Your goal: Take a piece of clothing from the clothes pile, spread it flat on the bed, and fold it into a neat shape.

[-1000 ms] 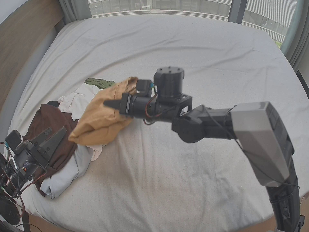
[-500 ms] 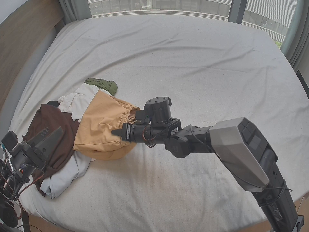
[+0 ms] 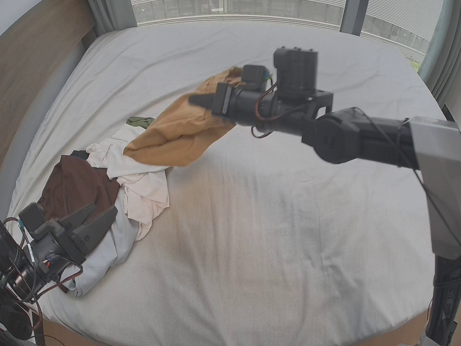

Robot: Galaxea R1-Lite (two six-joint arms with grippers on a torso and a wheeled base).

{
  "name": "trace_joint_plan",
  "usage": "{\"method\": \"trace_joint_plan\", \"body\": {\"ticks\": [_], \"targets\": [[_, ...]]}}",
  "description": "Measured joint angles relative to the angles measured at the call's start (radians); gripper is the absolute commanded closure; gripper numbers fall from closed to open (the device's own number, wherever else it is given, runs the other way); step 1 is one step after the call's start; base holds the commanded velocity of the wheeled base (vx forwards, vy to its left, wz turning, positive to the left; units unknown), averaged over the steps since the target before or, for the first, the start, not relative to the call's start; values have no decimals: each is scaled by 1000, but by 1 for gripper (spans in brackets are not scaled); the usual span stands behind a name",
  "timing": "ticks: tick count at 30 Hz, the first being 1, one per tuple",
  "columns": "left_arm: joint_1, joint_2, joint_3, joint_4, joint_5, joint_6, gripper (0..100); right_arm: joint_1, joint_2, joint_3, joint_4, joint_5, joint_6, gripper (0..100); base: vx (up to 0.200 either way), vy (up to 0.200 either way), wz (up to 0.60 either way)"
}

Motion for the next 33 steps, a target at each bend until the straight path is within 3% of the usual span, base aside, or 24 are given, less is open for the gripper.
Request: {"method": "trace_joint_plan", "body": {"ticks": [14, 33], "targets": [[-84, 34, 0, 0, 53, 6, 0, -122, -47, -14, -2, 4, -3, 100, 0, 0, 0], [-89, 27, 0, -1, 58, 9, 0, -203, 213, -14, 351, 4, 0, 100, 0, 0, 0]]}}
